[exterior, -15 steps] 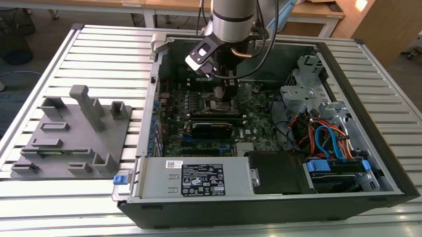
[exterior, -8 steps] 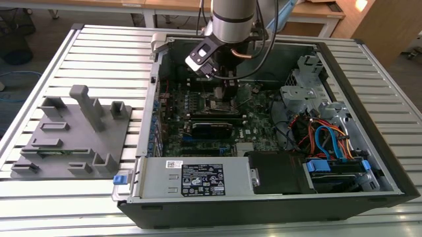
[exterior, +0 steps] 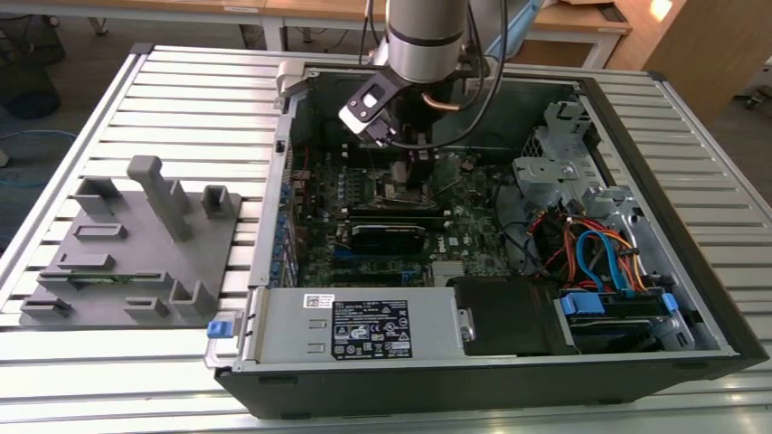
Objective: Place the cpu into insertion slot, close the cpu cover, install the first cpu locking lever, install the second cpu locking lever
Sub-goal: 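Place the cpu into insertion slot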
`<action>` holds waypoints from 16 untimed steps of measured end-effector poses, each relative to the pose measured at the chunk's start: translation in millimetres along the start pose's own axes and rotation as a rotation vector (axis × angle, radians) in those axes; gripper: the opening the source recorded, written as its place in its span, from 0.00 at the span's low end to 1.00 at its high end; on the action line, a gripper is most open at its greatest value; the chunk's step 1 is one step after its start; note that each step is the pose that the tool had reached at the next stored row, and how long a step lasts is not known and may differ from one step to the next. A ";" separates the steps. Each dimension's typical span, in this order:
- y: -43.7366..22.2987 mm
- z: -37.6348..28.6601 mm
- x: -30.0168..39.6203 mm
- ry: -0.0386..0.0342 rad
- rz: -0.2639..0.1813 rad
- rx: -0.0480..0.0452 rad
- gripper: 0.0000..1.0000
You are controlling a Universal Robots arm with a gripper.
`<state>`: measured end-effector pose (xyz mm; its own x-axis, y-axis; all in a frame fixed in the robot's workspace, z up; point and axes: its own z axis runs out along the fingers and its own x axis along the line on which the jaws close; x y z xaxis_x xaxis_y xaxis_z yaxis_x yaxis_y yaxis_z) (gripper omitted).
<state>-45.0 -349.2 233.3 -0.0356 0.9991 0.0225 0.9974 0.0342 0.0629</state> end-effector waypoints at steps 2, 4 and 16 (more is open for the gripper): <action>-0.3 1.4 0.0 0.0000 0.000 0.0000 0.54; -0.5 3.2 -0.1 -0.0001 0.000 0.0000 0.54; -2.6 19.1 3.2 -0.0006 0.009 -0.0002 0.54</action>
<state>-46.5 -345.6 214.2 -0.0264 0.9994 0.0224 0.9977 0.0249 0.0629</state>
